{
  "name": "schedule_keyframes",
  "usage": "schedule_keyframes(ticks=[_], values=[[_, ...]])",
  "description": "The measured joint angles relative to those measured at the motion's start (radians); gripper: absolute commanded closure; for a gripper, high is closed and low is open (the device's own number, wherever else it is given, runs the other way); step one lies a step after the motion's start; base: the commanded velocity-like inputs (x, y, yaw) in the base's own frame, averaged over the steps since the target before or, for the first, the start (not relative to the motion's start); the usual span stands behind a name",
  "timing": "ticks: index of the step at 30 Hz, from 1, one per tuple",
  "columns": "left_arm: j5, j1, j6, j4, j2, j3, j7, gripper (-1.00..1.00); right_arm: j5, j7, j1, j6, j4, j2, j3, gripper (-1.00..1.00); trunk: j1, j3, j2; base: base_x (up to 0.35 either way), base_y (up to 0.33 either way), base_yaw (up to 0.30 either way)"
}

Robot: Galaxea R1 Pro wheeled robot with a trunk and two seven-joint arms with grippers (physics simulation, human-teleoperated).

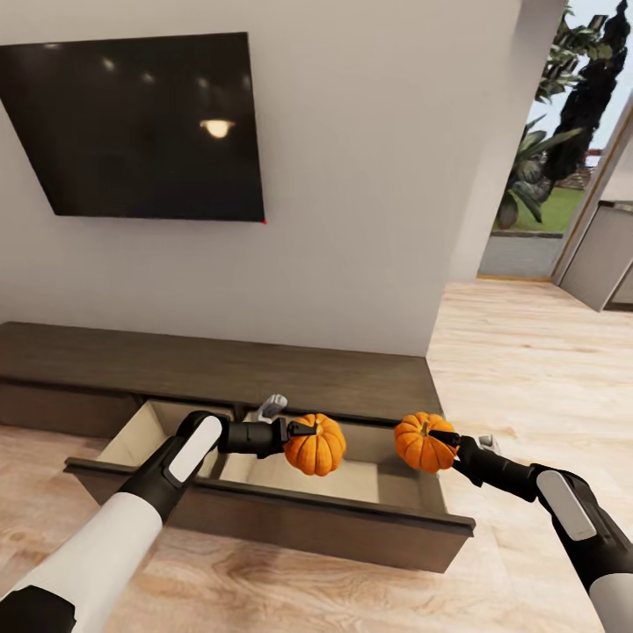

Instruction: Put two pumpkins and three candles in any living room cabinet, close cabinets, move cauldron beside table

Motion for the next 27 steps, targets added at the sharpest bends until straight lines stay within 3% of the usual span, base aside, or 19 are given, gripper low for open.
schedule_keyframes(ticks=[10, 16, 27], values=[[-0.001, 0.001, -0.003, 0.004, -0.001, 0.000, 0.000, 1.00, 0.012, -0.016, 0.000, 0.001, 0.000, 0.049, 0.019, 1.00, 0.000, 0.000, 0.000, 0.033, 0.035, 0.000], [-0.001, 0.001, -0.004, 0.004, -0.001, 0.000, -0.001, 1.00, 0.012, -0.022, 0.000, 0.007, 0.002, 0.055, 0.053, 1.00, 0.000, 0.000, 0.000, 0.002, 0.002, 0.000], [-0.001, 0.001, -0.007, 0.010, -0.001, -0.001, 0.001, 1.00, 0.005, -0.023, 0.004, 0.009, 0.015, 0.057, 0.053, 1.00, 0.000, 0.000, 0.000, 0.007, 0.000, 0.000]])
